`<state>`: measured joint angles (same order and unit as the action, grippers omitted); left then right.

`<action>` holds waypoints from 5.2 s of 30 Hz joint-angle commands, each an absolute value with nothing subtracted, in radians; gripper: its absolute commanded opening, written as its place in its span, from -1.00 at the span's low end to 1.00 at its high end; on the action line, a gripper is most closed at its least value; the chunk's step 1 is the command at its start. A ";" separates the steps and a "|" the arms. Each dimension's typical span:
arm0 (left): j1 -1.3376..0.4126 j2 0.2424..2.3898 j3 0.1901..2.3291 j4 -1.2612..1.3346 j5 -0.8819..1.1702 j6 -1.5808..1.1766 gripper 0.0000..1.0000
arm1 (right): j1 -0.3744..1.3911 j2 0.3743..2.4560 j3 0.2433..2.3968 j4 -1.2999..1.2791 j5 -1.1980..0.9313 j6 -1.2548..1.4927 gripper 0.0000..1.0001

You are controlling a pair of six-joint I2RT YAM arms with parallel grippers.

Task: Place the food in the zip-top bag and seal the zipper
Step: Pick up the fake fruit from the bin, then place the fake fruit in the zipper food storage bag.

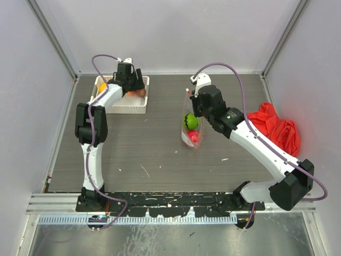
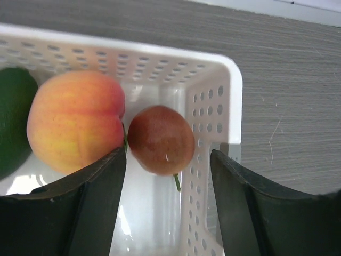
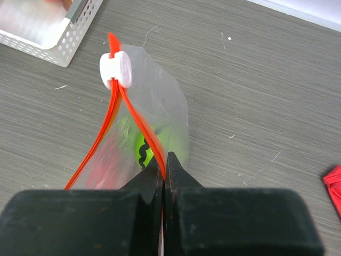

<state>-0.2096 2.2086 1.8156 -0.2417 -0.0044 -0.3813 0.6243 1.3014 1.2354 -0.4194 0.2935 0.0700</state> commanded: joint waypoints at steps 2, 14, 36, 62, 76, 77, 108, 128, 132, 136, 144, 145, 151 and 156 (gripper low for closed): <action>-0.210 2.255 1.921 -0.155 0.004 -0.230 0.32 | 0.619 1.308 1.248 -0.392 0.287 0.081 -0.99; -0.212 2.374 2.028 -0.293 0.028 -0.159 0.31 | 0.621 1.330 1.246 -0.396 0.282 0.083 -0.99; -0.211 2.347 1.970 -0.391 0.037 -0.191 0.08 | 0.620 1.305 1.230 -0.398 0.259 0.103 -0.99; -0.210 2.103 1.791 -0.308 0.061 -0.220 -0.81 | 0.621 1.246 1.293 -0.445 0.249 0.116 -0.99; -0.218 1.773 1.532 -0.261 0.149 -0.444 -0.90 | 0.620 1.302 1.376 -0.522 0.264 0.089 -0.99; -0.222 1.745 1.513 -0.250 0.167 -0.460 -0.90 | 0.620 1.304 1.381 -0.525 0.265 0.089 -0.99; -0.644 1.174 1.290 -0.141 0.269 -0.385 -0.86 | 0.621 1.374 1.402 -0.508 0.238 0.156 -0.99; -0.937 1.315 1.270 -0.094 0.015 -0.372 -0.85 | 0.621 1.352 1.398 -0.506 0.189 0.172 -0.99; -0.938 1.348 1.276 -0.113 -0.032 -0.393 -0.85 | 0.620 1.347 1.395 -0.506 0.182 0.175 -0.99; -0.938 1.383 1.287 -0.143 -0.092 -0.401 -0.86 | 0.620 1.347 1.393 -0.507 0.167 0.176 -0.99; -0.939 1.422 1.307 -0.167 -0.226 -0.393 -0.86 | 0.621 1.347 1.391 -0.514 0.141 0.180 -0.99; -0.938 1.428 1.309 -0.162 -0.231 -0.391 -0.87 | 0.620 1.347 1.390 -0.513 0.137 0.180 -0.99; -0.938 1.465 1.299 -0.087 -0.275 -0.393 -0.87 | 0.620 1.348 1.385 -0.510 0.120 0.187 -0.99; -0.939 1.460 1.310 -0.108 -0.269 -0.393 -0.71 | 0.621 1.340 1.378 -0.510 0.132 0.187 -0.99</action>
<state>-0.9421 1.4746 1.2606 -0.1669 -0.2401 -0.4004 0.6163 1.3811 1.3506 -0.5480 0.1337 0.1761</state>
